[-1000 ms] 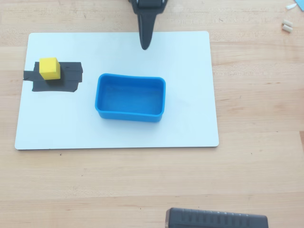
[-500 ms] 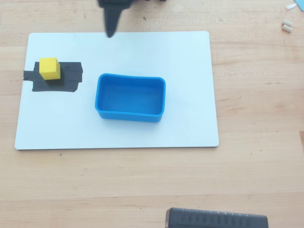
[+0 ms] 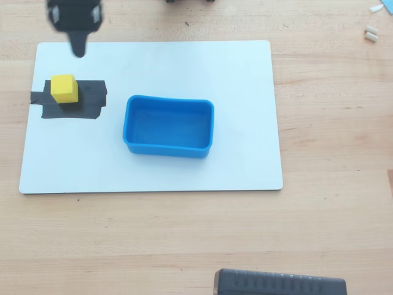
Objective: Pick up yellow cube and drop it in the blue rectangular bin
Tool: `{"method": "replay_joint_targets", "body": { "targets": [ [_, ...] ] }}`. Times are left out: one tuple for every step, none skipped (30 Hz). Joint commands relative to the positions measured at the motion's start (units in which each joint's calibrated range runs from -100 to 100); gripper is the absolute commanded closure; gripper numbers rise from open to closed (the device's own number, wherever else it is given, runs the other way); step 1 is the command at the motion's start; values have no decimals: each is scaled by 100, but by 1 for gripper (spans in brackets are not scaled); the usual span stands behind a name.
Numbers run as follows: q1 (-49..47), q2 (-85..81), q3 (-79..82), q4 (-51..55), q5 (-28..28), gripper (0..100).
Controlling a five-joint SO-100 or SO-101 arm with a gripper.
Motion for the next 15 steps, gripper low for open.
{"method": "replay_joint_targets", "body": {
  "targets": [
    [193,466,-811,-148,200,99],
    [176,503,-866,-148,225,99],
    [159,578,-957,-148,230,99],
    [159,680,-1057,-148,230,99],
    [167,819,-1166,-148,230,99],
    [202,986,-1275,-148,230,99],
    [253,1182,-1393,-156,230,99],
    [313,1293,-1438,-181,210,99],
    [373,1321,-1438,-205,200,99],
    [425,1321,-1438,-205,176,96],
    [476,1293,-1438,-255,117,91],
    [553,1265,-1438,-354,15,86],
    [613,1247,-1484,-387,-34,81],
    [656,1247,-1484,-387,-49,76],
    [708,1237,-1484,-387,-73,72]
  ]
}}
